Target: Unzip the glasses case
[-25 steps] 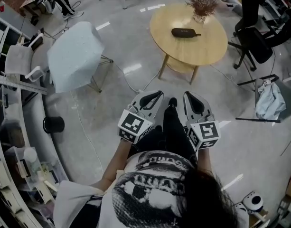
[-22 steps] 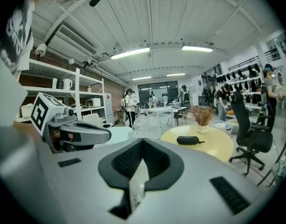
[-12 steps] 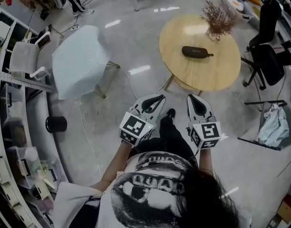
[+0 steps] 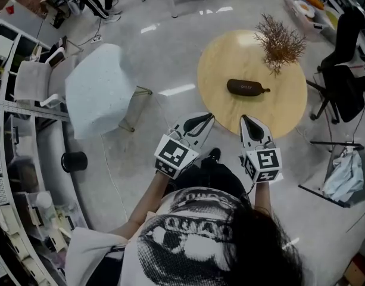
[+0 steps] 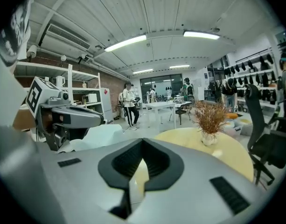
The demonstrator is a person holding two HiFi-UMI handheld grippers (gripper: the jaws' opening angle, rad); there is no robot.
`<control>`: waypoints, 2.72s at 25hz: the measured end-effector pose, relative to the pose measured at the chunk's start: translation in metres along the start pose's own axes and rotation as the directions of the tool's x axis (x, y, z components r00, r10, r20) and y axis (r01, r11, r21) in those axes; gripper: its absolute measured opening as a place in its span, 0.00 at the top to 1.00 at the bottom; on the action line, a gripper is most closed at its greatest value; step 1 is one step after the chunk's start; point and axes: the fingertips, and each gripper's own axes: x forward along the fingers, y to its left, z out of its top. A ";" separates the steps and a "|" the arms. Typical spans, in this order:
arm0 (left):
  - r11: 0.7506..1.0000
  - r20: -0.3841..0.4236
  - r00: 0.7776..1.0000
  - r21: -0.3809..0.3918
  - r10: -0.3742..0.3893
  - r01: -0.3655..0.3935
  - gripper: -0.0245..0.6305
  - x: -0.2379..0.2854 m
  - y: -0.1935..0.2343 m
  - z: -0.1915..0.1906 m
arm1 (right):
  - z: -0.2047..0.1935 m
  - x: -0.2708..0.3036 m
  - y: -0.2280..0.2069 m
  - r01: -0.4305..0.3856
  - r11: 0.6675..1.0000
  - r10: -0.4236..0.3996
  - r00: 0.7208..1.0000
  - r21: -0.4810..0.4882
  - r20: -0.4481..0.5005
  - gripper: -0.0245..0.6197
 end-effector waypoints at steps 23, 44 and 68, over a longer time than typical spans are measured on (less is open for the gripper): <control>0.999 -0.056 0.998 0.030 0.037 -0.035 0.93 0.029 0.024 0.009 | -0.006 0.020 -0.031 -0.016 0.999 0.016 1.000 0.043 0.002 0.96; 0.983 -0.185 0.971 0.081 -0.150 0.167 0.93 0.115 0.094 -0.007 | -0.055 0.099 -0.089 -0.092 0.952 0.009 0.962 -0.293 -0.272 0.80; 0.758 -0.444 0.743 0.188 -0.501 0.624 0.93 0.209 0.152 -0.079 | -0.142 0.188 -0.129 -0.607 0.738 0.155 0.577 -0.294 -0.802 0.46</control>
